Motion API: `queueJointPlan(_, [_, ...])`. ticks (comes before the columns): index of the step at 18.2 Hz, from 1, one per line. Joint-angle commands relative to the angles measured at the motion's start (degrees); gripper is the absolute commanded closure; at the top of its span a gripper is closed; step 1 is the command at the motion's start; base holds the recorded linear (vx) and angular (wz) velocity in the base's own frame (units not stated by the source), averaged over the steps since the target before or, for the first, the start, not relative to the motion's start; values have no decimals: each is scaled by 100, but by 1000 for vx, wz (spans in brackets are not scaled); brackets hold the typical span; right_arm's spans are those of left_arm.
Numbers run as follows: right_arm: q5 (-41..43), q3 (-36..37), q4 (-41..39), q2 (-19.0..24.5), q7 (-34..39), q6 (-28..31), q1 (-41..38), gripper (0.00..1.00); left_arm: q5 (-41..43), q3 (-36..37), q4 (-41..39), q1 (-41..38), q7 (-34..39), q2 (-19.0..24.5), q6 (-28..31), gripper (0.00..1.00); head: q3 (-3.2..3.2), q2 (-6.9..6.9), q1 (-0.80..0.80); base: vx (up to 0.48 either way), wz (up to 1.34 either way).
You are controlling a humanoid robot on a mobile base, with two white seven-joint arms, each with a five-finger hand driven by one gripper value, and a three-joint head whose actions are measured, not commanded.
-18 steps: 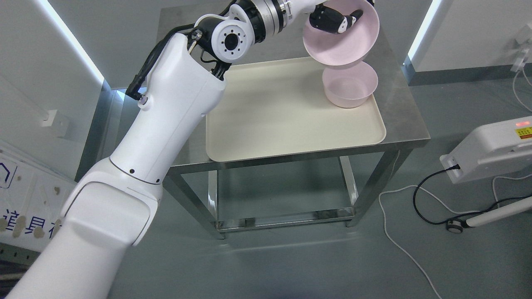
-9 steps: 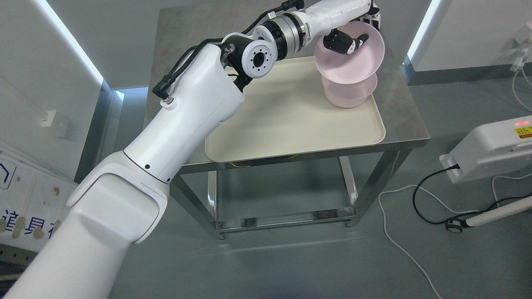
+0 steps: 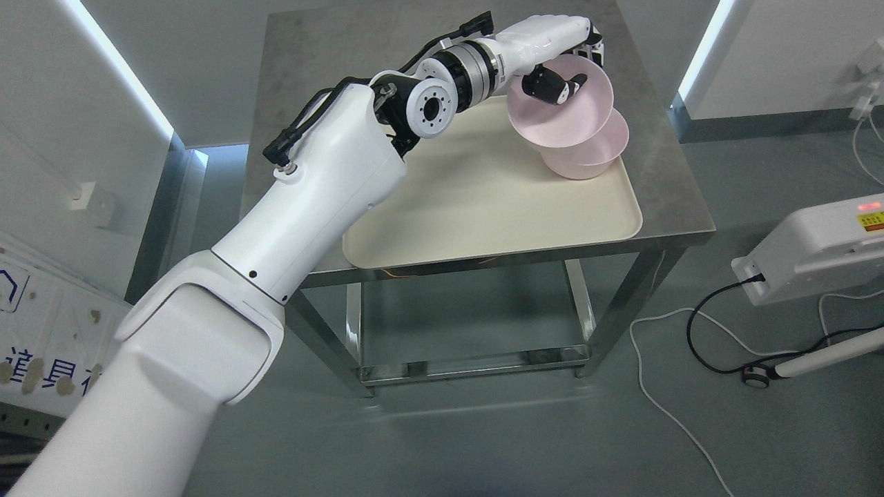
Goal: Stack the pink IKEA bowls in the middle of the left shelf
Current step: 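Lift the pink bowl and carry it over the other pink bowl, then lower the held bowl into the other pink bowl and release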
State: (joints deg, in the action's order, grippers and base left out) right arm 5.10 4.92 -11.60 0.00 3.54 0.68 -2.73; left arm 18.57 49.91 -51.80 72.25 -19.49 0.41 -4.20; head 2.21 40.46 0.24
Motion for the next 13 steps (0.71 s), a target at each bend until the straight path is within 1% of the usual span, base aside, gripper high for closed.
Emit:
queueJointPlan(1, [0, 0, 0, -100, -3, 2, 1, 0, -388, -52, 328, 8, 33, 59, 24, 95, 0, 0, 0, 0, 0])
queueJointPlan(6, [0, 0, 0, -100, -3, 2, 1, 0, -731, -87, 293, 61, 165, 59, 24, 92, 0, 0, 0, 0, 0])
queueJointPlan(8, [0, 0, 0, -100, -3, 2, -8, 0, -776, -87, 284, 70, 165, 59, 16, 89, 0, 0, 0, 0, 0])
queueJointPlan(10, [0, 0, 0, -100, -3, 2, 0, 0, -776, -87, 293, 70, 174, 59, 16, 73, 0, 0, 0, 0, 0])
queueJointPlan(13, [0, 0, 0, -100, -3, 2, 1, 0, -784, -174, 293, 70, 165, 59, 16, 63, 0, 0, 0, 6, -39])
